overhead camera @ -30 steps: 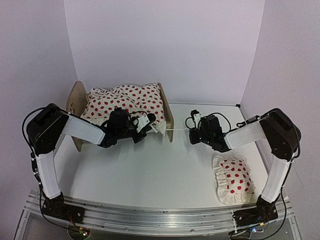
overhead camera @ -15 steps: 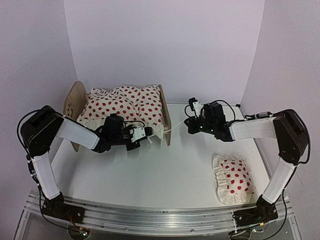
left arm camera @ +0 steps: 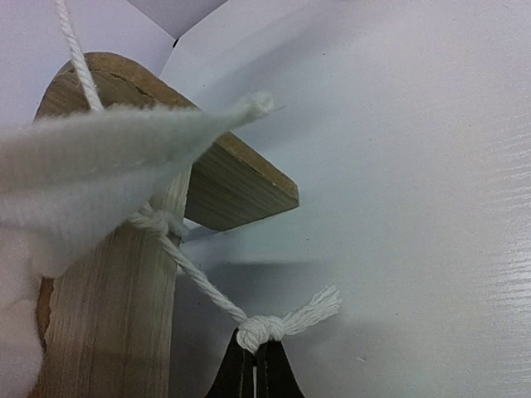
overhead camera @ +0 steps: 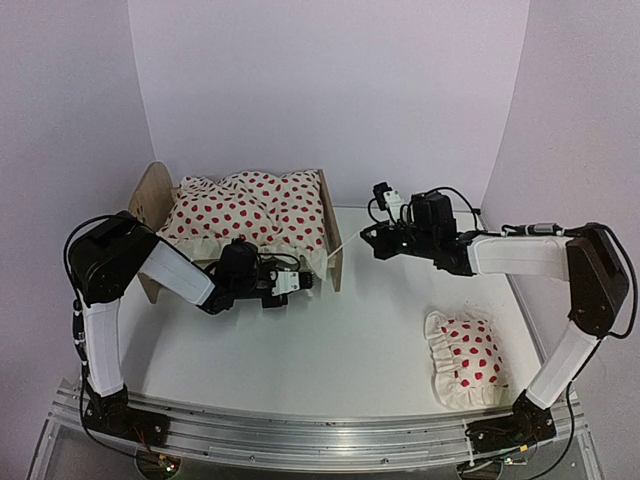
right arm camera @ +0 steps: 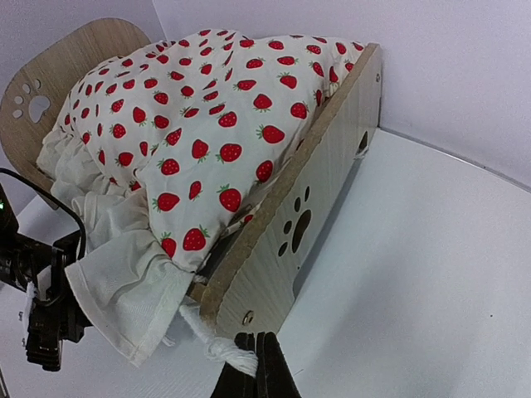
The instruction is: Set up the pet bed
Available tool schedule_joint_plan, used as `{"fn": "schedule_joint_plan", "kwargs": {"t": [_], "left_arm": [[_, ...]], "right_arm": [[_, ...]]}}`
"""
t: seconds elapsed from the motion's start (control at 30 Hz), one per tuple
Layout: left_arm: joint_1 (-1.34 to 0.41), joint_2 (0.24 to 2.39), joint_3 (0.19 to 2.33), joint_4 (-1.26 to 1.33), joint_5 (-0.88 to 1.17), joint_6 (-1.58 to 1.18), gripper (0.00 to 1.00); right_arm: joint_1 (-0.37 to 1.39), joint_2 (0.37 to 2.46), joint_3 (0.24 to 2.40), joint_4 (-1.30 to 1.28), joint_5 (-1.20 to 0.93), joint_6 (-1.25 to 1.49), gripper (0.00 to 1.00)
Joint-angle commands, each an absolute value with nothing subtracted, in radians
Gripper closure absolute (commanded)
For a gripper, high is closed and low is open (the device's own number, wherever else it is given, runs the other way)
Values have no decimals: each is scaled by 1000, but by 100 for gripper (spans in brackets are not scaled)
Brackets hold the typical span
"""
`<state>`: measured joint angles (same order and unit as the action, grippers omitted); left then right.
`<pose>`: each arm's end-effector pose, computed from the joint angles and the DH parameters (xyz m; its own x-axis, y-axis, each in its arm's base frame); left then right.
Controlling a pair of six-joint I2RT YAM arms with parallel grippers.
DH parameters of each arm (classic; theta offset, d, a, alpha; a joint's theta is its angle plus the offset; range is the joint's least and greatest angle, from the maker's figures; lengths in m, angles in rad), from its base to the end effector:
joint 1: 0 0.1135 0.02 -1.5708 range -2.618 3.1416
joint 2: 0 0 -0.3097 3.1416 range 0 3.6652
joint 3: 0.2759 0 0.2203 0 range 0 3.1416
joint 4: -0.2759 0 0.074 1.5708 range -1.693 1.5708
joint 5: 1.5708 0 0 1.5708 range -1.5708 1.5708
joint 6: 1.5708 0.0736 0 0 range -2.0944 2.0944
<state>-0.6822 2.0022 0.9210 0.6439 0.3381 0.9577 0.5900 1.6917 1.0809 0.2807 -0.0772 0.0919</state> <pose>0.3200 -0.2914 0.1752 0.4881 0.5976 -0.6361 0.7453 0.0939 0.6601 0.3332 0.2300 0.3008 -0.3247 -0.1073 -0.9397 -0.5880 0.8011 0.1117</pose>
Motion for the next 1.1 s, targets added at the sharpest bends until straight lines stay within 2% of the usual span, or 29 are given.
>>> {"fn": "schedule_joint_plan", "kwargs": {"t": [0.0,0.1,0.13,0.2,0.27,0.33,0.37,0.4,0.5,0.53,0.67,0.8,0.97,1.07], "left_arm": [[-685,2044,918,561,347,1012,100],[-692,2016,934,497,380,1021,99],[-694,2000,944,451,399,1032,92],[-695,1957,955,356,440,1052,67],[-695,1899,953,279,471,1053,51],[-695,1845,952,202,489,1053,38],[-695,1814,952,171,495,1050,33],[-695,1784,951,128,498,1044,29],[-693,1686,961,-18,501,1029,23],[-692,1648,966,-73,499,1023,22],[-676,1468,1011,-305,503,980,18],[-609,1332,1122,-539,498,869,16],[-449,1217,1225,-692,422,741,16],[-357,1205,1268,-714,268,724,17]], "right_arm": [[557,1667,1153,321,-102,159,100],[559,1694,1152,236,-271,209,100],[564,1705,1137,208,-329,234,100],[589,1725,1086,156,-398,275,100],[643,1741,1043,118,-377,305,96],[674,1767,1021,85,-397,344,71],[680,1784,1023,59,-412,364,63],[681,1796,1046,-26,-411,402,53],[681,1781,1134,-230,-321,413,9],[681,1764,1168,-273,-282,401,2],[676,1719,1338,-344,-189,330,2],[675,1783,1592,-359,-203,284,2],[705,1960,1919,-352,-219,256,2],[741,2101,2116,-353,-186,264,2]]}}
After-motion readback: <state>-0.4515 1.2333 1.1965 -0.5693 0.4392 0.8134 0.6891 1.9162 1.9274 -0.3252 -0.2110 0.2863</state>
